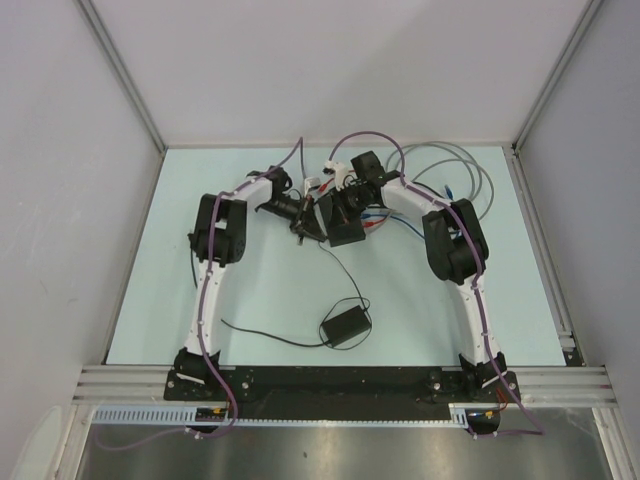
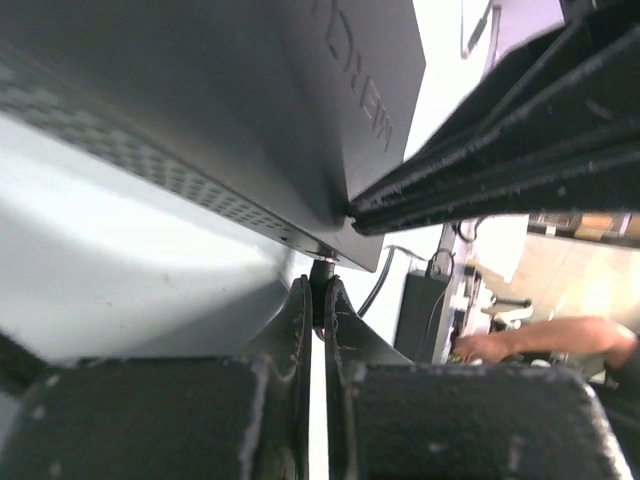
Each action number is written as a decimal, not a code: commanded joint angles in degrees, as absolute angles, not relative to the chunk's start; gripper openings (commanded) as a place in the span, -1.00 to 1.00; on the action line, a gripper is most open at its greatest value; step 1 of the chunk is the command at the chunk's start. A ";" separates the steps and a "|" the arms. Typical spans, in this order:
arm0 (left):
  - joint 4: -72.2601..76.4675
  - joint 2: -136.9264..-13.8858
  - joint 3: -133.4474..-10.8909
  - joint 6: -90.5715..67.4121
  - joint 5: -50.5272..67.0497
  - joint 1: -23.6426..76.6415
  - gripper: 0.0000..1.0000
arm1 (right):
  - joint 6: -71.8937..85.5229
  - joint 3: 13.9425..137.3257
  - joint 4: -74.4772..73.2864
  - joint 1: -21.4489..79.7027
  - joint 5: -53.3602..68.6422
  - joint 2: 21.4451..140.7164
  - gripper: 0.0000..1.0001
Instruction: Pull the plug from the switch port
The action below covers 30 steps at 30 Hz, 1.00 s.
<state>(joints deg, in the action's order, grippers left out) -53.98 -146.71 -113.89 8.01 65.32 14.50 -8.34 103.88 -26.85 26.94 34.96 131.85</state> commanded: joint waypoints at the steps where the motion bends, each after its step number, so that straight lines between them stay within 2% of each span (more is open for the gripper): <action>1: -64.67 -148.71 -110.57 18.78 59.58 14.07 -0.99 | -10.20 100.72 -32.78 26.72 24.87 138.25 -1.00; 7: -63.46 -147.57 -106.96 17.31 61.44 11.78 -0.99 | -10.11 101.25 -32.96 26.63 25.05 138.78 -1.00; 13: -61.79 -148.36 -116.19 14.85 55.56 9.84 -1.00 | -10.02 101.34 -32.96 26.54 25.14 138.87 -1.00; 17: -63.80 -147.75 -111.46 17.05 54.66 10.28 -0.99 | -10.28 101.16 -32.96 26.72 25.14 138.78 -1.00; 21: -61.80 -143.11 -101.46 19.42 54.50 10.55 -1.00 | -10.55 101.16 -33.05 26.90 25.05 138.78 -1.00; 27: -59.68 -140.01 -104.57 16.44 49.68 10.37 -1.00 | -10.55 101.34 -33.22 26.89 25.05 138.87 -1.00; 29: -58.28 -139.66 -106.43 14.42 42.76 10.28 -0.76 | -10.55 101.34 -33.22 26.89 25.05 138.87 -1.00; 30: -57.14 -139.48 -107.74 13.81 40.98 10.28 -0.55 | -10.55 101.34 -33.22 26.89 25.05 138.87 -1.00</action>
